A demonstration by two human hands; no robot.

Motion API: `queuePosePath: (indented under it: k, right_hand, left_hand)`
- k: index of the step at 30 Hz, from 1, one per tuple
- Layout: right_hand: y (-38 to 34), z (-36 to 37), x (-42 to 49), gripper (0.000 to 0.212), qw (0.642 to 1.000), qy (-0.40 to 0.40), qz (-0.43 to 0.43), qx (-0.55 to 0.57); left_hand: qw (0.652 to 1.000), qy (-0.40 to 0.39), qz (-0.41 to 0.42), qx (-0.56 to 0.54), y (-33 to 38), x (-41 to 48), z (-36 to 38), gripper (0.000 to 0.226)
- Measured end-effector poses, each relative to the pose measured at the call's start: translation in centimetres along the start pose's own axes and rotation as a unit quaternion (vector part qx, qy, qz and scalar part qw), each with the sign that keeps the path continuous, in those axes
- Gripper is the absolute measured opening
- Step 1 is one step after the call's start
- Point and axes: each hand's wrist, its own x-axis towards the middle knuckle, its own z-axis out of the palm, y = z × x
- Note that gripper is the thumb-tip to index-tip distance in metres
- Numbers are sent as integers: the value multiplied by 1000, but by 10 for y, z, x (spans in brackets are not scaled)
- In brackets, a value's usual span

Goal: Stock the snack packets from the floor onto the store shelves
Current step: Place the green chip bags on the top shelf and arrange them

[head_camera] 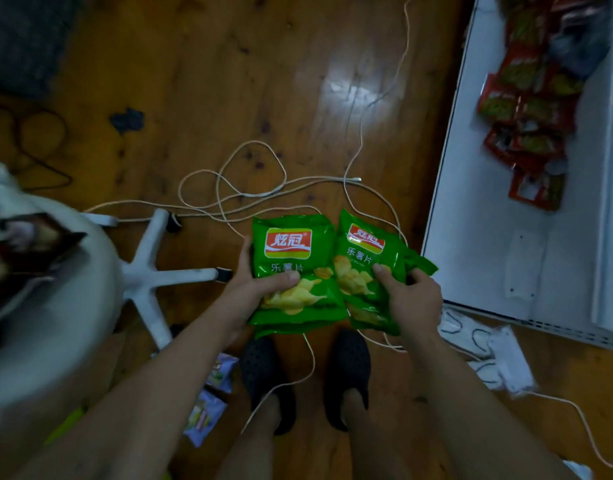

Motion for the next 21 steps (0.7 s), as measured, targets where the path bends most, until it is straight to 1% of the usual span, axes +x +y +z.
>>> queuePosePath:
  k: [2, 5, 7, 9, 13, 16, 19, 21]
  right_hand:
    - [-20, -6, -19, 31, 1000, 14, 2, -13]
    - [-62, -14, -49, 37, 999, 40, 12, -16]
    - [-89, -23, -63, 34, 999, 48, 18, 1]
    - [-115, -31, -77, 32, 998, 51, 12, 17]
    - [-173, -51, -113, 29, 998, 52, -22, 35]
    - [-218, -65, -138, 29, 996, 54, -58, 35]
    - [-264, -82, -161, 31, 993, 63, -93, 37]
    - [-296, -95, -176, 29, 991, 57, -111, 43]
  left_hand:
    - [1000, -10, 10, -8, 17, -21, -2, 130]
    - [999, -11, 34, -4, 54, -62, -6, 123]
    - [999, -10, 43, -7, 77, -89, -6, 122]
    - [999, -4, 51, -2, 99, -113, -8, 128]
    - [996, 18, 85, -2, 141, -162, -11, 143]
    - [994, 28, 108, -9, 179, -200, -11, 145]
    - [989, 14, 148, -12, 223, -237, -6, 147]
    - [984, -1, 178, -13, 253, -262, 0, 144]
